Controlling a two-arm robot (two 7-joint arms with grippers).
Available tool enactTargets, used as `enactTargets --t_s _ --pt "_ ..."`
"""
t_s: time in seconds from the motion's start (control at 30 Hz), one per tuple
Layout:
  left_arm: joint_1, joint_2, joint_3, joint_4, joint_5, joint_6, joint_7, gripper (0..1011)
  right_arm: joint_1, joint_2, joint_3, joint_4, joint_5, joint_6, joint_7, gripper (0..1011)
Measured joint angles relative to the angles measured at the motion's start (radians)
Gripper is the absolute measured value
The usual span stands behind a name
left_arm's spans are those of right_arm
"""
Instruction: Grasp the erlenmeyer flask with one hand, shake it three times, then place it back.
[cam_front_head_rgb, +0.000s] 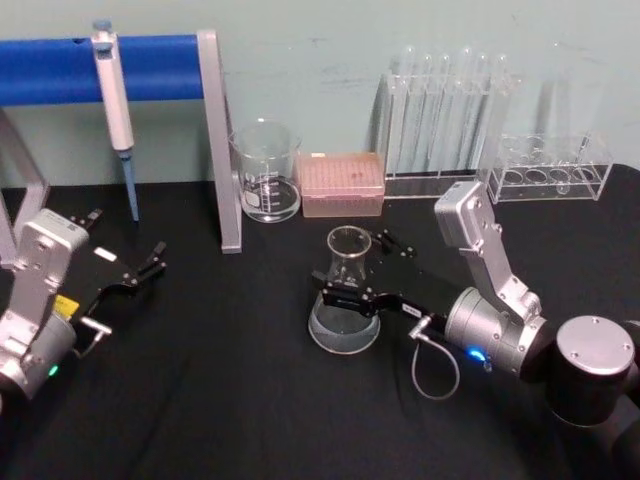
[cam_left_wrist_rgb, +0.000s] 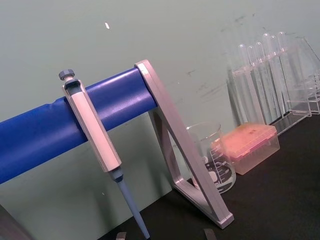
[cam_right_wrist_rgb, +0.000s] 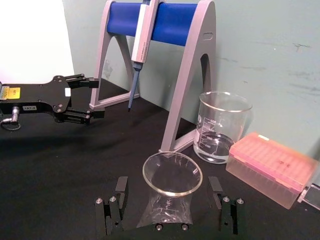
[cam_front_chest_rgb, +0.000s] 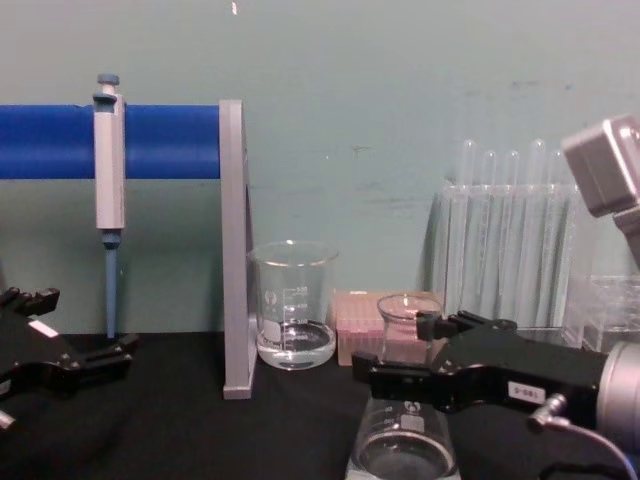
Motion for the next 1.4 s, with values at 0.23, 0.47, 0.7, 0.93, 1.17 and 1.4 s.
enactTargets --t_s 0.23,0.47,0.7,0.93,1.17,1.4 --pt "0.0 0.0 0.0 0.0 0.0 0.0 0.0 1001 0.005 -0.007 -0.002 0.007 -0.003 0.0 -0.001 1000" --pt "0.0 0.0 0.0 0.0 0.0 0.0 0.0 1001 0.007 -0.01 -0.004 0.009 -0.005 0.002 -0.001 1000" --pt "0.0 0.0 0.0 0.0 0.0 0.0 0.0 1001 0.008 -0.011 -0.007 0.009 -0.013 0.001 -0.003 1000" --pt "0.0 0.0 0.0 0.0 0.0 0.0 0.0 1001 0.008 -0.011 -0.007 0.009 -0.013 0.001 -0.004 1000" --pt "0.0 0.0 0.0 0.0 0.0 0.0 0.0 1001 0.008 -0.011 -0.006 0.008 -0.012 0.001 -0.004 914" --pt "0.0 0.0 0.0 0.0 0.0 0.0 0.0 1001 0.008 -0.01 -0.005 0.008 -0.011 0.002 -0.004 710"
